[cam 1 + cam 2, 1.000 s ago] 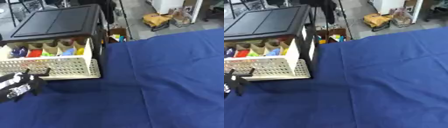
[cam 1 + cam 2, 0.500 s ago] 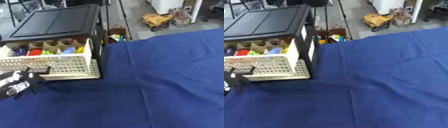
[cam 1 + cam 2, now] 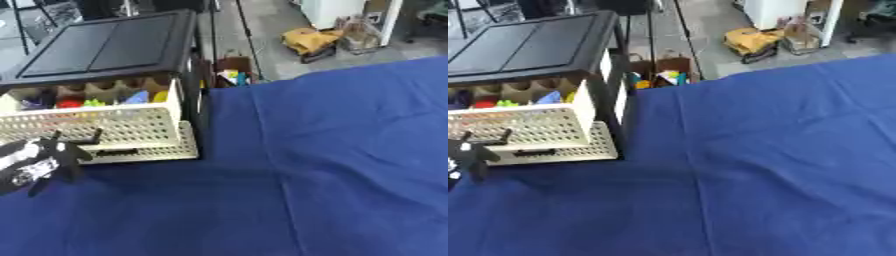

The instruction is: Pick up objects from table and place into drawer.

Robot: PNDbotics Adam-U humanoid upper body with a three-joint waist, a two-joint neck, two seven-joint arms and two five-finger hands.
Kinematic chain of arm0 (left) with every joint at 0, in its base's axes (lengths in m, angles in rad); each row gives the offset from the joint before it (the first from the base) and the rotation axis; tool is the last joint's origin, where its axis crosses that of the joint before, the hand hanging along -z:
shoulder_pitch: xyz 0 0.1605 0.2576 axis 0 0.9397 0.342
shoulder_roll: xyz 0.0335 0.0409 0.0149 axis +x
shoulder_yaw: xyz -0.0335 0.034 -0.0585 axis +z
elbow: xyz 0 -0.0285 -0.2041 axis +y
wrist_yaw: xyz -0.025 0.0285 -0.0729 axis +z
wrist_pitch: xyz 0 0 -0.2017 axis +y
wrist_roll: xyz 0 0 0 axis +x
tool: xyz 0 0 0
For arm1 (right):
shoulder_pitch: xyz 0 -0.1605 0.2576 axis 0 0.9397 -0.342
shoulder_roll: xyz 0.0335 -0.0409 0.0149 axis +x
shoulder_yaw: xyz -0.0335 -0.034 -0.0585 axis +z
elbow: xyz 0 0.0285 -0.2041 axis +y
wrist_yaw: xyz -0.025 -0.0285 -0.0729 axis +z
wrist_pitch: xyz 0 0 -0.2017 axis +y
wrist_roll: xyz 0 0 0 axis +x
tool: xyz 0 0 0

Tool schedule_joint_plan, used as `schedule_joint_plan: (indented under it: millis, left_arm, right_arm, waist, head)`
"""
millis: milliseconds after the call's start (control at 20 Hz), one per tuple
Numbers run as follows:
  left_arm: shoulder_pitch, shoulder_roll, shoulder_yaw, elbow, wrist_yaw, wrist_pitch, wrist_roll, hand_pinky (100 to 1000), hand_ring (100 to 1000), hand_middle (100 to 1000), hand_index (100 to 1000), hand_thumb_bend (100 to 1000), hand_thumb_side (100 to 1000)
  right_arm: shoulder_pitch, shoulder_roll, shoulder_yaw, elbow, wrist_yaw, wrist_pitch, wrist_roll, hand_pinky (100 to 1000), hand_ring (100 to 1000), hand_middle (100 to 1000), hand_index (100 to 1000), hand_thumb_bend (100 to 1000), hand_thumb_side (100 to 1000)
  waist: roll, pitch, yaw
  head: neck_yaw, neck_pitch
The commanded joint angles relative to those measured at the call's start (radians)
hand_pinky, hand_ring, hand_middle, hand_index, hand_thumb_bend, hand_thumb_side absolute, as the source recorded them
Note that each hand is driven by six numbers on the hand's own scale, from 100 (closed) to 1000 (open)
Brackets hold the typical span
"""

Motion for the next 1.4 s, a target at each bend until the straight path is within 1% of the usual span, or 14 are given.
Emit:
schedule_joint_plan:
  millis: [50, 400, 650, 1400]
  left_arm:
    - [-0.017, 0.019, 0.026, 0.009, 0.014, -0.003, 0.004, 211, 576, 663, 814, 100, 1000]
    - [-0.036, 0.016, 0.029, 0.025, 0.043, -0.008, 0.003, 207, 577, 661, 825, 100, 1000]
    - [-0.054, 0.014, 0.03, 0.04, 0.068, -0.015, 0.0, 210, 584, 677, 832, 100, 1000]
    - [-0.09, 0.003, 0.037, 0.097, 0.11, -0.026, -0.009, 218, 587, 689, 841, 100, 1000]
  right_arm:
    - [-0.021, -0.014, -0.009, -0.014, 0.004, -0.001, 0.004, 709, 715, 545, 651, 100, 870]
    - [-0.022, -0.013, -0.009, -0.014, 0.004, -0.001, 0.008, 709, 714, 544, 650, 100, 869]
    - [-0.022, -0.012, -0.01, -0.014, 0.004, -0.001, 0.009, 709, 713, 543, 650, 100, 870]
    - [-0.026, -0.013, -0.01, -0.014, 0.005, -0.004, 0.013, 708, 707, 539, 648, 100, 871]
  waist:
    - [-0.003, -0.013, -0.001]
    - [-0.003, -0.008, -0.006]
    - [-0.004, -0.005, -0.009]
    - [0.0, 0.009, -0.022]
  head:
    - [0.005, -0.011]
    - [0.01, -0.006]
    - [0.014, -0.006]
    - [0.025, -0.018]
